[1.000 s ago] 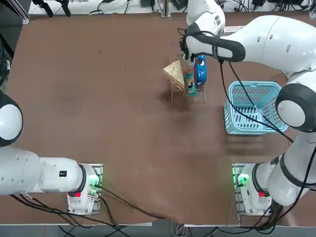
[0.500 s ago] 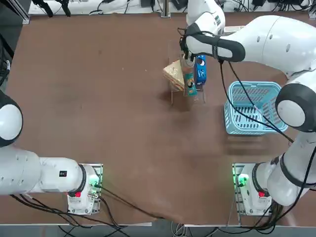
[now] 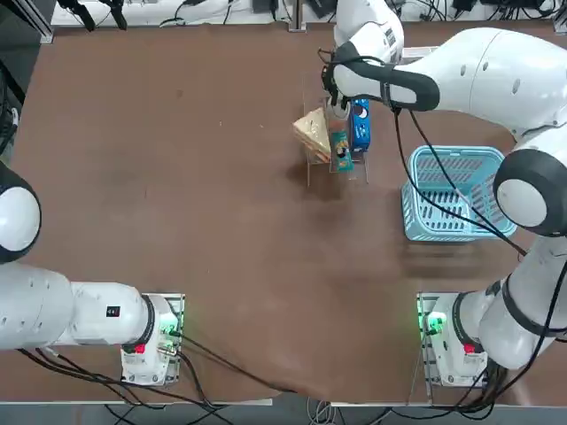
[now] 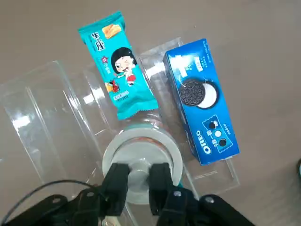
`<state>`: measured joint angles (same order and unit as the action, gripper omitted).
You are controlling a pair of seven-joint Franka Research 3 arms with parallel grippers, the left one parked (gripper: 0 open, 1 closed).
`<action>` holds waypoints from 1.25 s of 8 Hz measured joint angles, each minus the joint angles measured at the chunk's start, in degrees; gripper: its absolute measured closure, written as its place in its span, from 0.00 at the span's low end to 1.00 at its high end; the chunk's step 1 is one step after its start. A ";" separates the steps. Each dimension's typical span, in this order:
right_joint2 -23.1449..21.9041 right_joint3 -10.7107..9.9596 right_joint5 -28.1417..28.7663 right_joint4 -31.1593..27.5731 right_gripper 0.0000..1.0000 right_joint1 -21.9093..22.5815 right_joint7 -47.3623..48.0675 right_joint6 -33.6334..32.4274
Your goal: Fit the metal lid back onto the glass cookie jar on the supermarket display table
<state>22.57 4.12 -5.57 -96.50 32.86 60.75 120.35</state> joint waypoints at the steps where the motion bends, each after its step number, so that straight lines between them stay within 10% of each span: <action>1: 0.09 -0.08 -0.07 0.01 0.72 0.00 0.00 0.08; 10: 0.77 -0.15 -0.18 0.25 0.72 0.06 -0.01 -0.01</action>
<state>23.34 3.98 -5.75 -96.25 32.92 60.73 120.34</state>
